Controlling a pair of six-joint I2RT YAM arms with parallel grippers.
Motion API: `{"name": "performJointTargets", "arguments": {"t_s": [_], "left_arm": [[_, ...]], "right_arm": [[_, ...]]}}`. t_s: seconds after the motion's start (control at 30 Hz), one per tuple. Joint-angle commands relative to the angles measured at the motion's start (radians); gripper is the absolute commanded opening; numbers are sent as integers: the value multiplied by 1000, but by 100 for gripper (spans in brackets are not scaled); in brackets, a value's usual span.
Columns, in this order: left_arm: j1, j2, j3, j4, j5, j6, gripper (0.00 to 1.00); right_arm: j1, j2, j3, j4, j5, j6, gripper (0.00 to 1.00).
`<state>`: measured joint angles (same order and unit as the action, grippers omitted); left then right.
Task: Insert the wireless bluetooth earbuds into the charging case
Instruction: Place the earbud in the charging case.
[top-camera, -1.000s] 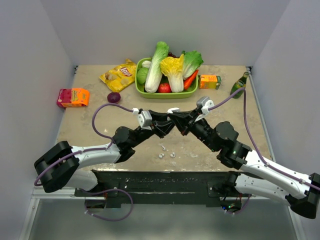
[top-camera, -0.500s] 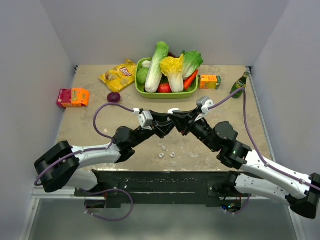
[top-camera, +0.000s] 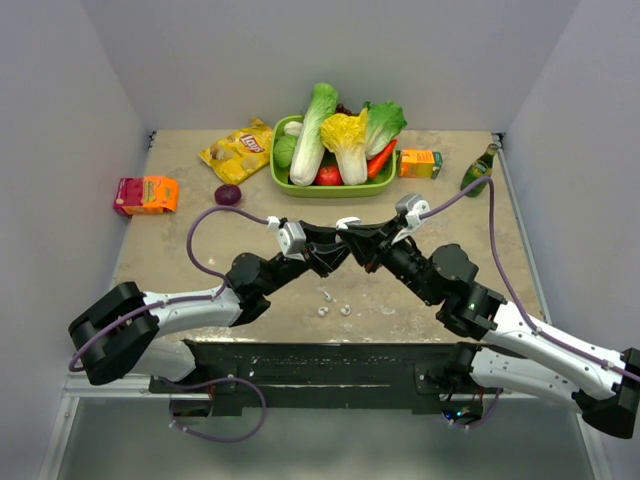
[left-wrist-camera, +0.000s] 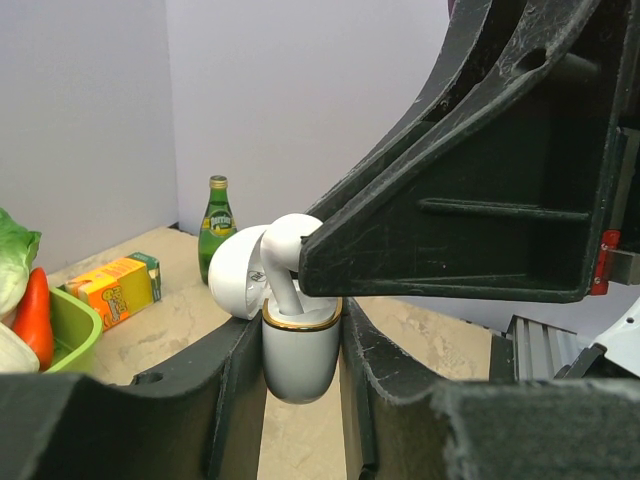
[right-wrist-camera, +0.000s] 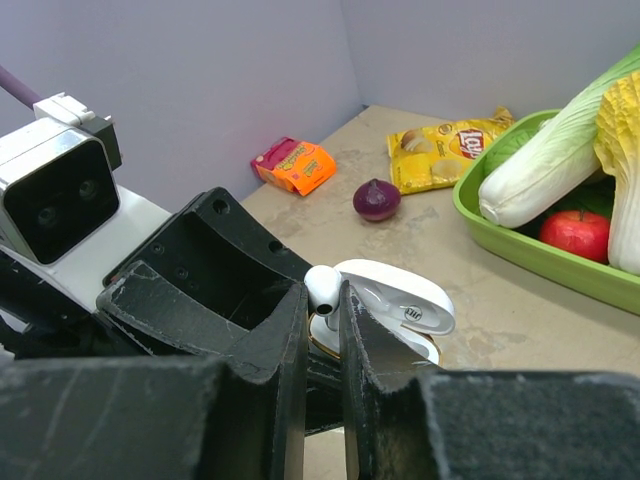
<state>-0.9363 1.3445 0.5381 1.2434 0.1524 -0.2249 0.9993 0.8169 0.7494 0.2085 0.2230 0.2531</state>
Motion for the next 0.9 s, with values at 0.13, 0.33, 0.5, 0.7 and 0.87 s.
{"name": "performJointTargets", "arguments": {"t_s": [0.13,0.33,0.5,0.7,0.87], "left_arm": [[4,-8,10,317,-5,10,0],[2,-13,3,318,-4,9,0],[4,-15,0,318,-4,10,0],[4,-15,-6,321,-7,10,0],[2,-13,-9,321,-7,12,0]], "right_arm": [[2,-10,11,-58,65,31,4],[2,-12,16,-70,85,41,19],[2,-13,21,-73,99,43,28],[2,-15,25,-70,107,40,33],[2,-12,34,-63,101,35,33]]}}
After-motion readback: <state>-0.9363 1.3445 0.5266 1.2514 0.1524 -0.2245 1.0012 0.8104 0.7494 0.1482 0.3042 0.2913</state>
